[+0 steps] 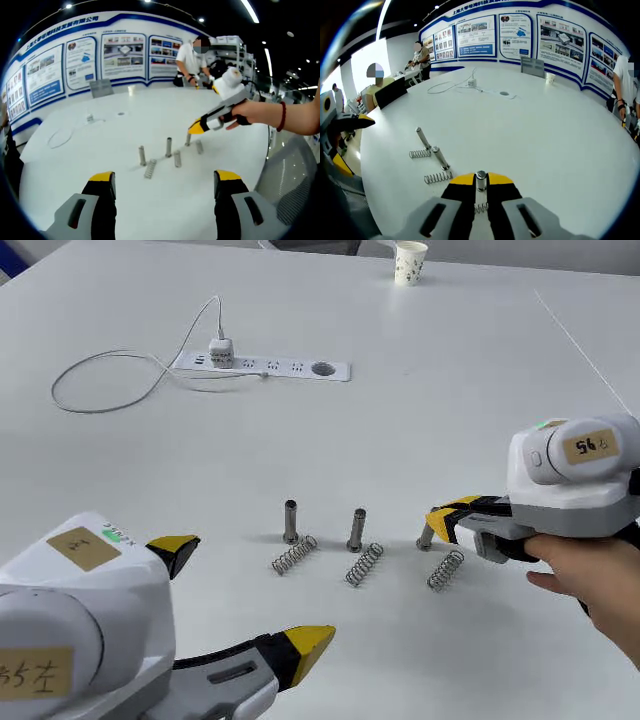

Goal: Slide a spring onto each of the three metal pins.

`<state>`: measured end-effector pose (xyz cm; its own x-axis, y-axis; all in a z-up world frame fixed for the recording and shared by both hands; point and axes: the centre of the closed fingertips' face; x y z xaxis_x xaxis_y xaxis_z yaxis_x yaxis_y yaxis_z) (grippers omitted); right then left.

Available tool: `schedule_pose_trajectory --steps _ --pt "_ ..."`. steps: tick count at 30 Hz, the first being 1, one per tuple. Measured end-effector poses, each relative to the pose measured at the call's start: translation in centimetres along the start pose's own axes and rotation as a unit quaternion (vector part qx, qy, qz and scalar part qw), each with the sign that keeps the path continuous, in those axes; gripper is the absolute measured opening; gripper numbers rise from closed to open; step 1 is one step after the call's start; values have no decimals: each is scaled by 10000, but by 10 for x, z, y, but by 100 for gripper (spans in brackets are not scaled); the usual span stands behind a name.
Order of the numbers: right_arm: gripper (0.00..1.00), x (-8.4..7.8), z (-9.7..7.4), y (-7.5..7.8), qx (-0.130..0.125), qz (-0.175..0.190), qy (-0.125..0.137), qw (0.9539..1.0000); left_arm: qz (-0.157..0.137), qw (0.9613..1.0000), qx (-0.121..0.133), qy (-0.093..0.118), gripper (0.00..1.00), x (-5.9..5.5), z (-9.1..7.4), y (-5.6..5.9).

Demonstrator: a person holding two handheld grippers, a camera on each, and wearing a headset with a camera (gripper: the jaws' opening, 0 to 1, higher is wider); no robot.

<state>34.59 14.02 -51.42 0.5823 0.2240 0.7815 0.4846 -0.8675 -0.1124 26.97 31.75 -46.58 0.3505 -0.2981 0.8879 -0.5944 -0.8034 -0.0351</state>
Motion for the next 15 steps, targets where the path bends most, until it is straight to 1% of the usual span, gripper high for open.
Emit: schedule_pose_trajectory --steps 9,15 --pt "9 0 0 -1 9 33 -19 10000 39 10000 -11 -18 81 0 0 0" --pt "13 4 -3 -1 -12 79 77 9999 82 10000 -4 -13 81 1 0 -3"
Point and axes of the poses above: the centre of the closed fingertips' face, and the gripper's own axes: z roughly forward along the fingers, y roughly to its right, x roughly out of its top, and after that the axes turned 9 degrees about x, right-handed
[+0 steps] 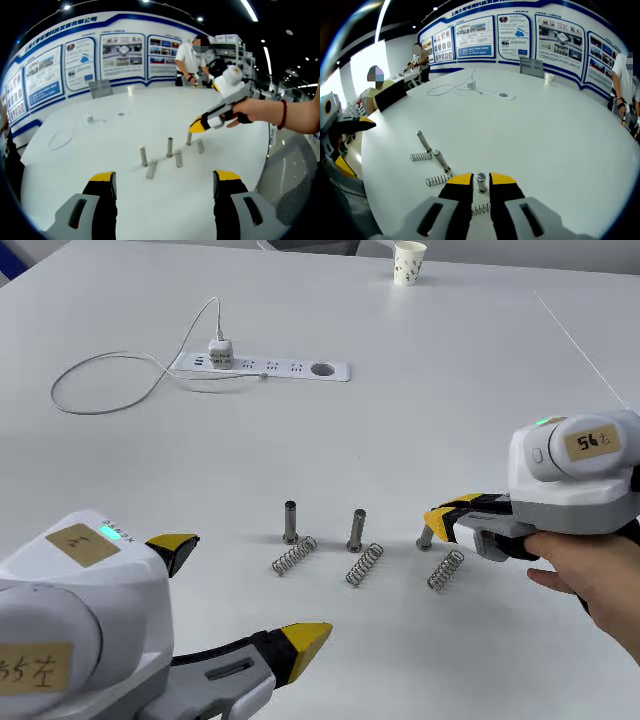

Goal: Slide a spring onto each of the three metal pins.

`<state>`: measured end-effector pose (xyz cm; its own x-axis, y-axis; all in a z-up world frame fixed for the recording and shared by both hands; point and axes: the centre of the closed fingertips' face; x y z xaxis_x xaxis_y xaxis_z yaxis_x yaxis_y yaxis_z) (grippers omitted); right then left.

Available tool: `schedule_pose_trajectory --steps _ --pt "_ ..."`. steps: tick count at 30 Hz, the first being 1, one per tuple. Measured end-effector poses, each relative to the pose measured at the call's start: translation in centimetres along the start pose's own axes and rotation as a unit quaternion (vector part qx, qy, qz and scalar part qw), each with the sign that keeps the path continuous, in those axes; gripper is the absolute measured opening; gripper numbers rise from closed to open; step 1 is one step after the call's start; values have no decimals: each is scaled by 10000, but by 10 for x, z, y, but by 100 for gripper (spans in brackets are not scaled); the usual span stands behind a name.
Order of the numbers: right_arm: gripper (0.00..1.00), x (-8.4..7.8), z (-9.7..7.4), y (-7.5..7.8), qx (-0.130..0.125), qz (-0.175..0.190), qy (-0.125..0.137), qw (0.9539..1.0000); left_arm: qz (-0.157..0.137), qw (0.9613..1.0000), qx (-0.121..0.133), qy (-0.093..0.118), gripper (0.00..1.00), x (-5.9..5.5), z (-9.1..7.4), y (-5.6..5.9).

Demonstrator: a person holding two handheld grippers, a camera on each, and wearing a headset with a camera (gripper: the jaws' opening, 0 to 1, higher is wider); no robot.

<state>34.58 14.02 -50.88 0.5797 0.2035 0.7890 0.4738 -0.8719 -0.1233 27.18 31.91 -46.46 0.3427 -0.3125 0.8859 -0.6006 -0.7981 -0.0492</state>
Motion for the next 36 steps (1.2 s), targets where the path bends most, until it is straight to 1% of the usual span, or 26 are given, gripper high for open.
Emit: schedule_pose_trajectory --steps 6,10,13,17,19,21,24,26,31,36 --pt "18 6 -6 -5 71 25 142 9999 40 10000 16 -13 80 0 1 -5" --pt "24 16 -10 -10 178 -16 356 9992 69 10000 17 -30 79 0 3 -8" --pt "28 19 -15 -11 179 -75 423 9989 113 9999 52 -73 77 -2 5 -11" --pt "31 22 -19 -15 291 -52 512 9983 155 9998 8 -150 76 -7 10 -12" --pt "34 22 -20 -16 348 -35 536 9980 202 9996 24 -191 75 -9 13 -14" --pt "40 21 -21 -17 398 4 554 9977 219 9995 25 -212 74 -11 15 -16" --pt "43 19 -23 -18 464 78 594 9971 243 9994 35 -257 73 -13 19 -20" --pt "46 18 -24 -21 514 43 606 9968 265 9993 28 -249 71 -13 21 -21" --pt "50 12 -25 -24 622 -44 579 9964 286 9992 -60 -256 65 -15 29 -25" --pt "52 8 -28 -30 749 -139 607 9952 344 9988 -121 -326 61 -20 38 -28"
Point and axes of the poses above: the centre of the closed fingertips' face, and the gripper's own axes: z roughly forward along the fingers, y roughly to its right, x roughly out of its top, and after that the axes turned 9 degrees about x, right-handed
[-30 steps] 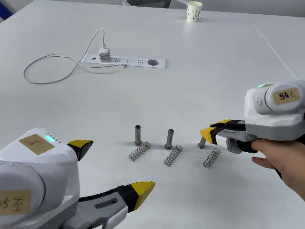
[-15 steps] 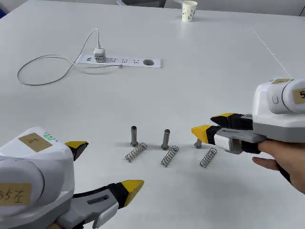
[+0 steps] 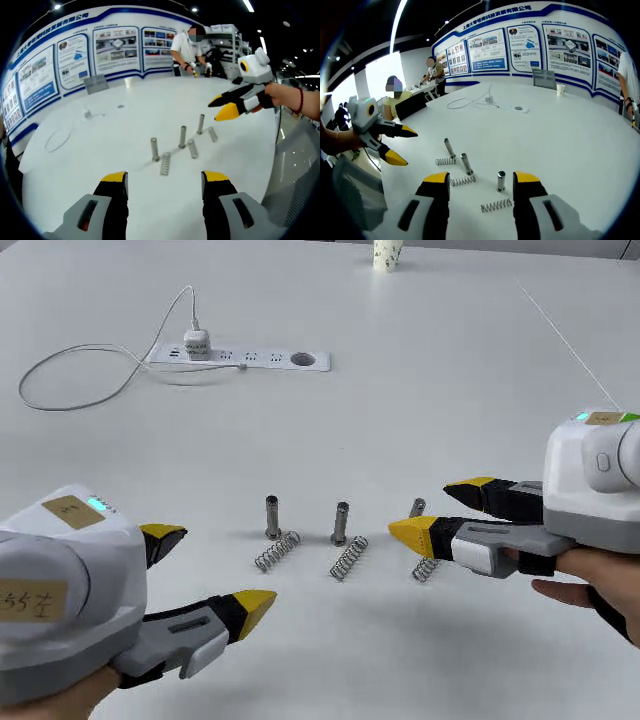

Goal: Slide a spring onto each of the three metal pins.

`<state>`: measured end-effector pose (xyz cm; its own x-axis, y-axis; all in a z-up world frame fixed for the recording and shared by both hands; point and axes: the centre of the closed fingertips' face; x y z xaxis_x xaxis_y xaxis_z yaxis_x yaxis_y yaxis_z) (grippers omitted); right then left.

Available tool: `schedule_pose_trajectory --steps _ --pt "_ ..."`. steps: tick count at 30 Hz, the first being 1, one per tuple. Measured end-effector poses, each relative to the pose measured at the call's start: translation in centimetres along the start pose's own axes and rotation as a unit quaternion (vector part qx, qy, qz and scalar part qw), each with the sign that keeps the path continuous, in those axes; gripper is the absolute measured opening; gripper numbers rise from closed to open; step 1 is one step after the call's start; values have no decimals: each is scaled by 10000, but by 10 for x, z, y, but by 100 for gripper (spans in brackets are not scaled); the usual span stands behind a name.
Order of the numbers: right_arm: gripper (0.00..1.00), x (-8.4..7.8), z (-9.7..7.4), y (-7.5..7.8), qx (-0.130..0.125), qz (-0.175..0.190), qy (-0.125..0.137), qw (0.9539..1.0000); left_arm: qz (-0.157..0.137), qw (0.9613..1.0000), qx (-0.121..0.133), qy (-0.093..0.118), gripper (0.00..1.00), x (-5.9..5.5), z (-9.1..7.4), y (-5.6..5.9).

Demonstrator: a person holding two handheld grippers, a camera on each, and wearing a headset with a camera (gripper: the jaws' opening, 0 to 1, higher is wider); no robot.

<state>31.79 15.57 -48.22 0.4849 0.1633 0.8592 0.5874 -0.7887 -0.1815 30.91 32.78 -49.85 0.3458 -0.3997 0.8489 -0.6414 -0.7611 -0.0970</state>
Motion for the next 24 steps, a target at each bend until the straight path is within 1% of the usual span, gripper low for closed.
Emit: schedule_pose_trajectory --steps 5,7,10,13,19,24 --pt "56 1 -2 -4 91 26 140 9999 40 10000 -70 -43 55 -2 9 -1" --pt "57 1 -2 -6 120 -22 174 9998 47 9999 -105 -79 54 -3 14 -2" --pt "59 -2 -2 -9 153 -111 136 9997 82 9998 -137 -122 52 -5 22 -2" --pt "60 -5 -1 -12 204 -112 113 9997 113 9997 -163 -168 51 -6 28 -2" --pt "63 -9 -2 -15 227 -146 55 9996 93 9994 -226 -241 46 -8 37 -2" --pt "67 -14 -4 -17 267 -125 30 9996 155 9990 -281 -302 42 -12 45 0"
Point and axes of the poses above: the centre of the closed fingertips' face, and the gripper's own axes: z roughly forward along the fingers, y roughly to its right, x roughly out of its top, and after that the axes turned 9 degrees about x, right-handed
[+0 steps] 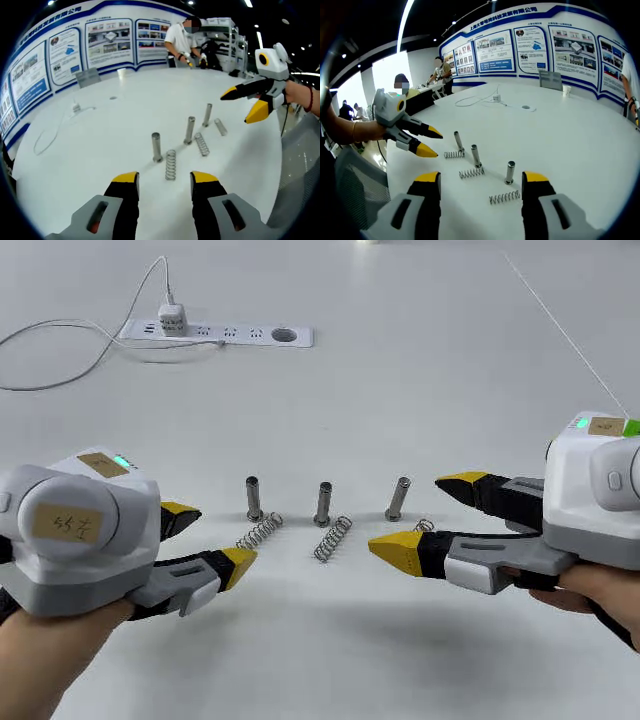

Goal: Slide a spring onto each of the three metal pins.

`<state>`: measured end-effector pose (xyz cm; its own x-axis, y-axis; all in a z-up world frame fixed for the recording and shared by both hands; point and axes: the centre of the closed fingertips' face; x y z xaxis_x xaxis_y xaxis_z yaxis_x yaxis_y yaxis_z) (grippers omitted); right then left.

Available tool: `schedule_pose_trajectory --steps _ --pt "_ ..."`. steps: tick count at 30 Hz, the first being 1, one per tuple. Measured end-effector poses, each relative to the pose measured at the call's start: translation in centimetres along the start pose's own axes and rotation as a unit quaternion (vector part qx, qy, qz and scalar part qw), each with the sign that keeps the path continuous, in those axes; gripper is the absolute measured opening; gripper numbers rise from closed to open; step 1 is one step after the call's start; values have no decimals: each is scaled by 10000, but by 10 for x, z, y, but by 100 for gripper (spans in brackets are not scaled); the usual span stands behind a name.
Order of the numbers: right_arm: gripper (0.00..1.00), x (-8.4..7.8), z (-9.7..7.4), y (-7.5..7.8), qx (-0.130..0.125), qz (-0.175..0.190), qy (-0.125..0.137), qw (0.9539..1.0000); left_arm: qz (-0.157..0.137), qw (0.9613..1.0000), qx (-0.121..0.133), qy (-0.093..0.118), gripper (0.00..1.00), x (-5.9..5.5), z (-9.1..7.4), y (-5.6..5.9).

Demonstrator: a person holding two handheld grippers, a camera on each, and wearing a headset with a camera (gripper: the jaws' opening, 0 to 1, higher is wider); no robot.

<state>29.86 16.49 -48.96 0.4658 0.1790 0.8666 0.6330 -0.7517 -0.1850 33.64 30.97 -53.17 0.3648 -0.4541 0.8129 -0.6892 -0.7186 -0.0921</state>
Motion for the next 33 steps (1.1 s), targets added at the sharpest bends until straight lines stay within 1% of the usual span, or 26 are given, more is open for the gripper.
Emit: schedule_pose_trajectory --steps 4,6,9,12,16,22,24,29,33 --pt "67 -6 -1 0 -84 23 -76 9999 41 10000 -72 24 37 0 6 1" --pt "67 -9 -2 -1 -105 40 -101 9999 57 9999 -102 -1 35 -1 9 2" --pt "67 -13 -3 -1 -153 108 -107 9998 163 9998 -116 -80 33 -6 14 3" --pt "67 -15 -5 -2 -161 176 -92 9997 175 9996 -179 -114 30 -9 18 4" --pt "67 -18 -6 -4 -167 215 -112 9996 332 9990 -263 -167 26 -13 22 7" --pt "67 -23 -5 -7 -145 305 -119 9994 358 9984 -404 -160 22 -12 27 9" --pt "66 -24 -5 -8 -138 316 -119 9993 279 9983 -468 -202 22 -12 29 11" --pt "66 -25 -5 -8 -139 337 -138 9992 340 9978 -533 -220 19 -14 29 15" --pt "66 -25 -6 -6 -166 356 -139 9991 355 9977 -536 -212 17 -14 30 15"
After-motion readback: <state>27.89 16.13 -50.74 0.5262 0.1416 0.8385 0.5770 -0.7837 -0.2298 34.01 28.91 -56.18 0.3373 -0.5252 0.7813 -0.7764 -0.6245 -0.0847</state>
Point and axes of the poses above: the centre of the closed fingertips' face, and the gripper's own axes: z roughly forward along the fingers, y roughly to its right, x roughly out of its top, and after that the axes turned 9 degrees about x, right-handed
